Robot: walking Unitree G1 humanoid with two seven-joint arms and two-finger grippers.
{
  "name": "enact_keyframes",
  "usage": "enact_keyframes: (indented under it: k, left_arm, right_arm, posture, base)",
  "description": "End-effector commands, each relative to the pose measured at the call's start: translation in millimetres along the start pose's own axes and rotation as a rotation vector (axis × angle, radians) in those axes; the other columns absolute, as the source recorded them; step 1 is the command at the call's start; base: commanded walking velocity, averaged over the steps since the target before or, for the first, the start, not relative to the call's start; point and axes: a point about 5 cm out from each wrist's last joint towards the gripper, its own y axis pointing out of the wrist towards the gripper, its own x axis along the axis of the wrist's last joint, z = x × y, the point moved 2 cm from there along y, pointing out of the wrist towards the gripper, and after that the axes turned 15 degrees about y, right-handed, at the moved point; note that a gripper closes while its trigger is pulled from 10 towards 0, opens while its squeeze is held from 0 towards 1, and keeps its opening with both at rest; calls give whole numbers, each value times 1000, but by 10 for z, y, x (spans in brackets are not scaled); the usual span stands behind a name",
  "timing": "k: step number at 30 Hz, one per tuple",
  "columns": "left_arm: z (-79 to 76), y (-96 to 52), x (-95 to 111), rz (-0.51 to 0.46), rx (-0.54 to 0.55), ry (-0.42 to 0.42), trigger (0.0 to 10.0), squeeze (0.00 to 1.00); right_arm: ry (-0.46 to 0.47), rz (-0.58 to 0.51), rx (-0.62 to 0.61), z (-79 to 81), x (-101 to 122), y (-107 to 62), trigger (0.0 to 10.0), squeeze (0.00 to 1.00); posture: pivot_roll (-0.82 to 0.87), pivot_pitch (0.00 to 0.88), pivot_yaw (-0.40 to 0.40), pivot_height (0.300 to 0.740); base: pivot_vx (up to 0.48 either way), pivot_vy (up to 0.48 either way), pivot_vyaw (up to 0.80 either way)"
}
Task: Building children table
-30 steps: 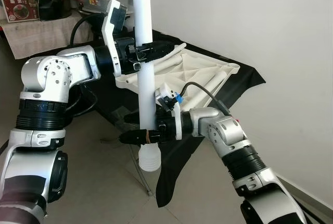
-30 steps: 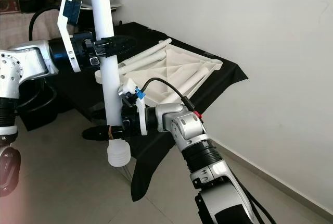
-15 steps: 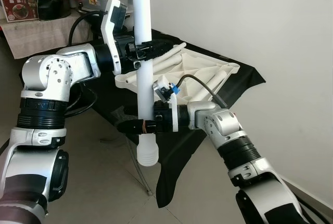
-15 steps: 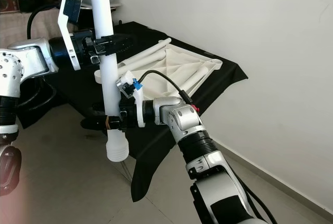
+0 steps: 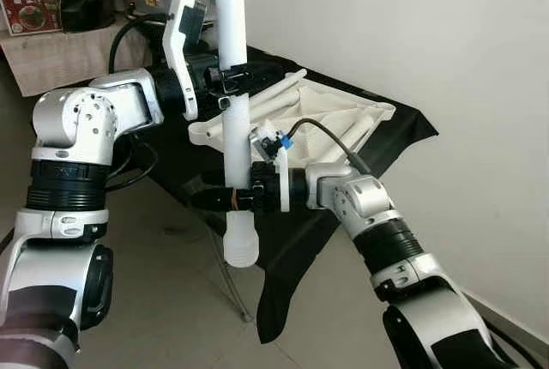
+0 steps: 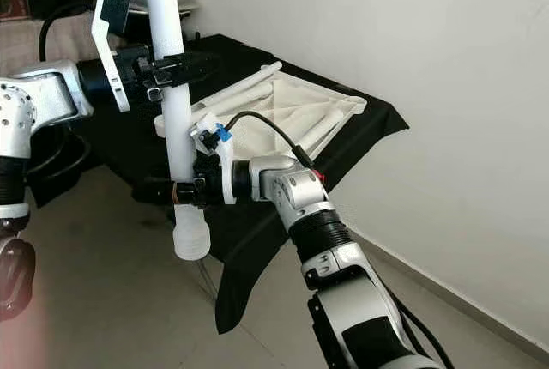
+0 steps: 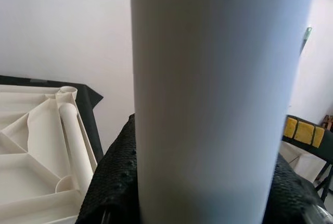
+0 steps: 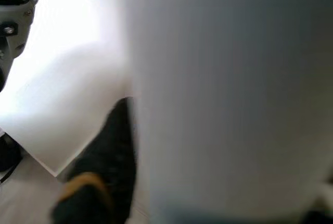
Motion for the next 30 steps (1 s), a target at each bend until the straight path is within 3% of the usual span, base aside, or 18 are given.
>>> enact_keyframes:
  k: [1, 14, 15, 18, 21, 23, 24, 26, 27, 30]
  left_arm:
    - [-209, 187, 111, -51, -112, 19, 10000, 0]
    - [-266, 204, 47, -16, -125, 22, 10000, 0]
    - [-280, 205, 39, -17, -130, 24, 10000, 1000]
    - [-358, 192, 26, -17, -191, 31, 10000, 1000]
    - [-317, 209, 31, -18, -145, 41, 10000, 1000]
    - [-250, 219, 33, -16, -90, 53, 10000, 1000]
    - [-144, 197, 35, -16, -26, 66, 10000, 1000]
    - [-106, 171, 30, -6, -8, 72, 10000, 1000]
    - [-69, 121, 27, 1, 9, 85, 10000, 0]
    - [-19, 41, 8, 15, 32, 104, 10000, 0]
  right_arm:
    - [-44, 24, 73, 137, 44, 192, 0, 0]
    - [-39, 48, 80, 130, -12, 216, 0, 0]
    - [-40, 49, 80, 129, -15, 218, 0, 0]
    - [-38, 48, 76, 123, -14, 223, 0, 0]
    - [-37, 42, 75, 119, -9, 221, 0, 0]
    - [-38, 40, 75, 118, -6, 220, 0, 0]
    - [-37, 28, 60, 96, 10, 207, 0, 0]
    - [-39, 20, 49, 77, 20, 190, 0, 0]
    - [-35, 2, 14, 28, 43, 150, 0, 0]
    - [-32, -27, -40, -54, 80, 72, 0, 0]
  posture:
    - [57, 4, -85, 740]
    - [52, 6, -89, 740]
    - [52, 6, -89, 740]
    - [52, 7, -88, 740]
    - [55, 7, -92, 740]
    - [55, 8, -92, 740]
    - [53, 7, -90, 740]
    - [53, 7, -90, 740]
    - [55, 5, -90, 740]
    - [56, 3, -90, 740]
  base:
    - [0, 0, 0]
    - [0, 0, 0]
    - [0, 0, 0]
    - [0, 0, 0]
    - [0, 0, 0]
    - [0, 0, 0]
    - [0, 0, 0]
    - [0, 0, 0]
    - [0, 0, 0]
    - [0, 0, 0]
